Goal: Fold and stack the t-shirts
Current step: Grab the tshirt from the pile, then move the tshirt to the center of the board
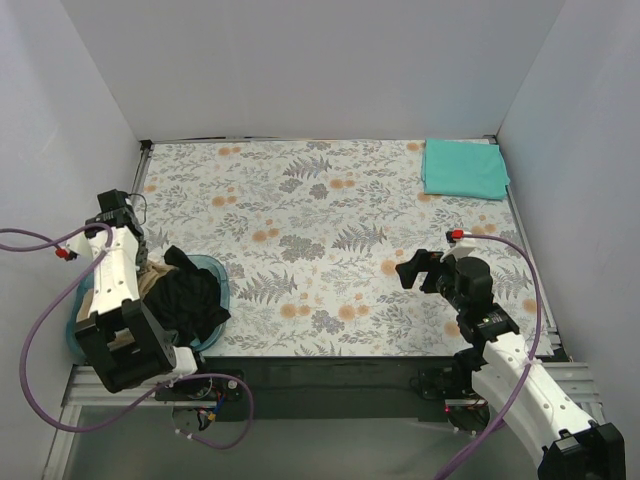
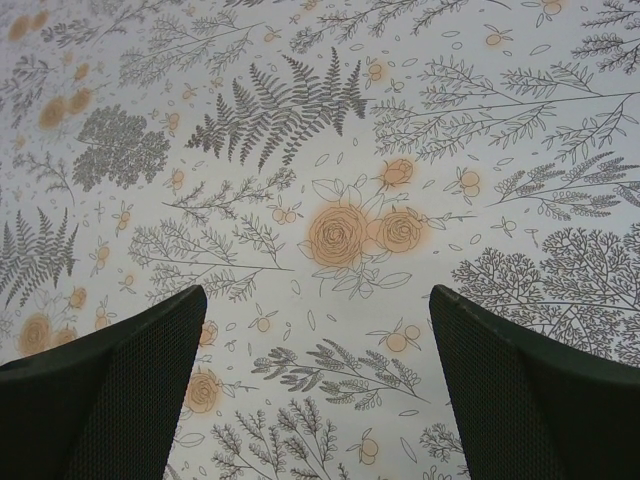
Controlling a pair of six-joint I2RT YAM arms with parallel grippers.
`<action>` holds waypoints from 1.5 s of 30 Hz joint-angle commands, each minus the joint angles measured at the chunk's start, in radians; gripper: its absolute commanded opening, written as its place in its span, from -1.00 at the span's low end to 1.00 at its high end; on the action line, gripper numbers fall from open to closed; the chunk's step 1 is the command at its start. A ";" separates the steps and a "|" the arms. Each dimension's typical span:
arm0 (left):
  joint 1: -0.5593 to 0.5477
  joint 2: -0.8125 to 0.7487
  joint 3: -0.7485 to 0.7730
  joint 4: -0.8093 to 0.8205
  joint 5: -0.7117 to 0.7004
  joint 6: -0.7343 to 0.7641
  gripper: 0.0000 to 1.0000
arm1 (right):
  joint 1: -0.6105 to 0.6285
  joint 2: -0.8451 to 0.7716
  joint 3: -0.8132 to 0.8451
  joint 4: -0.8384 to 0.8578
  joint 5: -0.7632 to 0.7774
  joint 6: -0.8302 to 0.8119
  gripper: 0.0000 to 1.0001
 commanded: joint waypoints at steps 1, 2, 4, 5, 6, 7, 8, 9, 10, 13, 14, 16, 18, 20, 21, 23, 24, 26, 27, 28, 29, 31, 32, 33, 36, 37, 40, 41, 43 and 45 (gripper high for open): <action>0.003 -0.035 0.044 -0.005 0.042 0.030 -1.00 | 0.003 -0.019 -0.014 0.049 0.015 -0.004 0.97; 0.002 -0.043 0.076 -0.015 0.039 0.030 -1.00 | 0.004 -0.022 -0.015 0.048 0.015 -0.004 0.97; 0.003 -0.089 0.100 -0.031 0.025 0.033 -1.00 | 0.004 -0.023 -0.017 0.048 0.016 -0.004 0.97; 0.003 -0.110 0.120 -0.031 0.028 0.045 -1.00 | 0.003 -0.020 -0.017 0.048 0.015 -0.004 0.97; 0.003 -0.145 0.136 -0.020 0.027 0.068 -1.00 | 0.003 -0.019 -0.018 0.048 0.015 -0.004 0.97; 0.003 -0.168 0.146 -0.011 0.027 0.085 -1.00 | 0.003 -0.019 -0.018 0.048 0.013 -0.004 0.97; 0.003 -0.185 0.159 -0.002 0.027 0.096 -1.00 | 0.003 -0.014 -0.018 0.048 0.013 -0.004 0.97; 0.002 -0.199 0.195 0.004 0.022 0.105 -1.00 | 0.003 -0.013 -0.018 0.048 0.012 -0.004 0.97; 0.003 -0.225 0.214 0.011 0.025 0.114 -1.00 | 0.004 -0.010 -0.018 0.048 0.009 -0.004 0.97; 0.002 -0.261 0.264 0.105 0.098 0.210 -1.00 | 0.004 -0.002 -0.015 0.046 -0.008 -0.006 0.97; 0.002 -0.264 0.277 0.130 0.126 0.232 -1.00 | 0.003 -0.003 -0.018 0.048 -0.013 -0.006 0.97; 0.002 -0.262 0.327 0.178 0.207 0.251 -1.00 | 0.003 -0.007 -0.021 0.048 -0.014 -0.003 0.97; 0.002 -0.250 0.355 0.240 0.352 0.278 -1.00 | 0.003 -0.011 -0.021 0.048 -0.011 -0.006 0.97; -0.001 -0.215 0.415 0.255 0.463 0.274 -1.00 | 0.004 -0.022 -0.024 0.048 -0.011 -0.006 0.97; -0.004 -0.201 0.436 0.264 0.507 0.275 -1.00 | 0.003 -0.026 -0.024 0.048 -0.011 -0.006 0.97; -0.035 -0.189 0.481 0.299 0.597 0.283 -1.00 | 0.003 -0.037 -0.024 0.049 -0.014 -0.007 0.97; -0.056 -0.184 0.490 0.346 0.619 0.288 -1.00 | 0.003 -0.042 -0.024 0.048 -0.016 -0.009 0.97; -0.162 -0.179 0.514 0.391 0.619 0.303 -1.00 | 0.003 -0.054 -0.024 0.048 -0.016 -0.009 0.97; -0.212 -0.167 0.528 0.411 0.558 0.318 -1.00 | 0.003 -0.059 -0.026 0.048 -0.016 -0.007 0.97; -0.322 -0.155 0.539 0.414 0.527 0.332 -1.00 | 0.003 -0.063 -0.026 0.046 -0.018 -0.009 0.96; -0.369 -0.143 0.563 0.416 0.498 0.341 -1.00 | 0.004 -0.074 -0.027 0.046 -0.019 -0.007 0.97; -0.476 -0.091 0.582 0.417 0.511 0.370 -1.00 | 0.003 -0.089 -0.029 0.048 -0.027 -0.009 0.97; -0.506 -0.077 0.591 0.417 0.512 0.376 -1.00 | 0.003 -0.094 -0.028 0.046 -0.025 -0.010 0.97; -0.567 -0.060 0.602 0.417 0.490 0.383 -1.00 | 0.003 -0.102 -0.026 0.045 -0.030 -0.010 0.97; -0.727 -0.014 0.630 0.425 0.409 0.430 -1.00 | 0.003 -0.126 -0.026 0.037 -0.030 -0.012 0.97; -0.771 -0.002 0.634 0.431 0.378 0.467 -1.00 | 0.003 -0.141 -0.027 0.034 -0.027 -0.010 0.97; -0.935 0.052 0.663 0.463 0.308 0.565 -1.00 | 0.004 -0.161 -0.028 0.022 -0.016 -0.009 0.97; -0.969 0.090 0.685 0.463 0.300 0.586 -1.00 | 0.004 -0.166 -0.028 0.010 -0.016 -0.009 0.97; -1.044 0.135 0.749 0.446 0.330 0.629 -1.00 | 0.001 -0.180 -0.031 -0.001 -0.001 -0.009 0.97; -1.114 0.184 0.778 0.446 0.357 0.659 -1.00 | 0.001 -0.189 -0.032 -0.018 0.016 -0.009 0.97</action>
